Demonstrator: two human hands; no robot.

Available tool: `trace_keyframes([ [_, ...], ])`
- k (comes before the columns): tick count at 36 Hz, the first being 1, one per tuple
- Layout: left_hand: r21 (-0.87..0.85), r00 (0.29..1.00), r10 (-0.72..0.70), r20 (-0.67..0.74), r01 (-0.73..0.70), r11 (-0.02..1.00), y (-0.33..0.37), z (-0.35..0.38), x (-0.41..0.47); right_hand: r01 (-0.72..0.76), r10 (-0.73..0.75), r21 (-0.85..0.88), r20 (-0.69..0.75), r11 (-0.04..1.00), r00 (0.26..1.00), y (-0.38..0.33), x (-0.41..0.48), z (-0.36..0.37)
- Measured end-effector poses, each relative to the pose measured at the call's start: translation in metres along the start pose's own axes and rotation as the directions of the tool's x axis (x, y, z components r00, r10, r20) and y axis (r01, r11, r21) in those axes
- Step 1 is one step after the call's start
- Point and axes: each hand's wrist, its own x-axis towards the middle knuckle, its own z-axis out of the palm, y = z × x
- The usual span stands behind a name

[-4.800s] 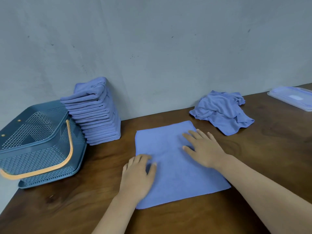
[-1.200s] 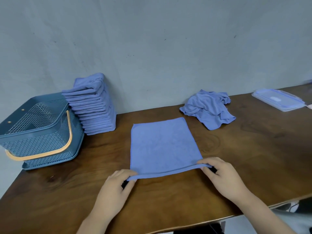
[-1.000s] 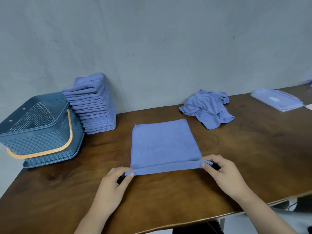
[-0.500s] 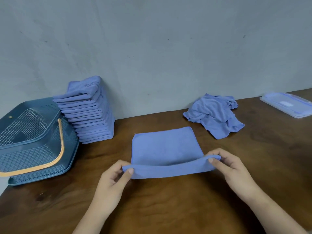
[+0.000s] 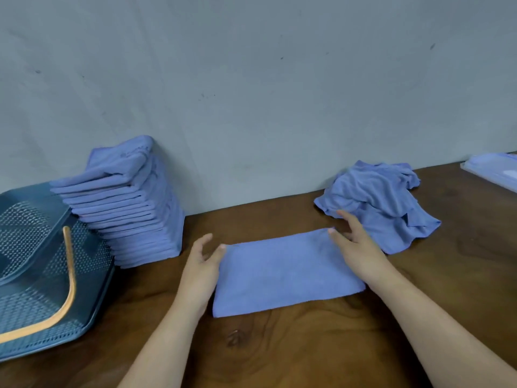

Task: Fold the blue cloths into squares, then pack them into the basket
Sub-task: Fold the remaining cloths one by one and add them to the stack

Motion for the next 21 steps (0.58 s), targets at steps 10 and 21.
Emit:
trace_keyframes([
  [10, 0.307, 0.98, 0.189, 0.054, -0.197, 0.931, -0.03, 0.001, -0.011, 0.019, -0.016, -0.063, 0.047, 0.998, 0.999, 0.024, -0.013, -0.003],
  [21, 0.386, 0.957, 0.291, -0.012, -0.264, 0.884, -0.035, 0.006, 0.001, 0.045, -0.034, -0.123, 0.089, 0.991, 0.995, 0.033, 0.008, -0.001],
])
